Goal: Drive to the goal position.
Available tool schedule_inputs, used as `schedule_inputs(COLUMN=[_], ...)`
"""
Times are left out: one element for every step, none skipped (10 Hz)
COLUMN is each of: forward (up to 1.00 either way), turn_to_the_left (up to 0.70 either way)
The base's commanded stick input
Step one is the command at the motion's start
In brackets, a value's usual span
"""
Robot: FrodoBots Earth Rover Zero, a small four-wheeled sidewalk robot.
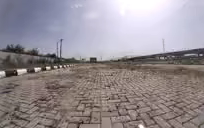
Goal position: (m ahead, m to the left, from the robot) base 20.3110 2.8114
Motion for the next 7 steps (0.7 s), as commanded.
schedule_inputs(forward=[1.0, 1.0, 1.0, 1.0, 1.0, 1.0, 1.0], turn_to_the_left=[0.0, 0.0, 0.0, 0.0, 0.0, 0.0, 0.0])
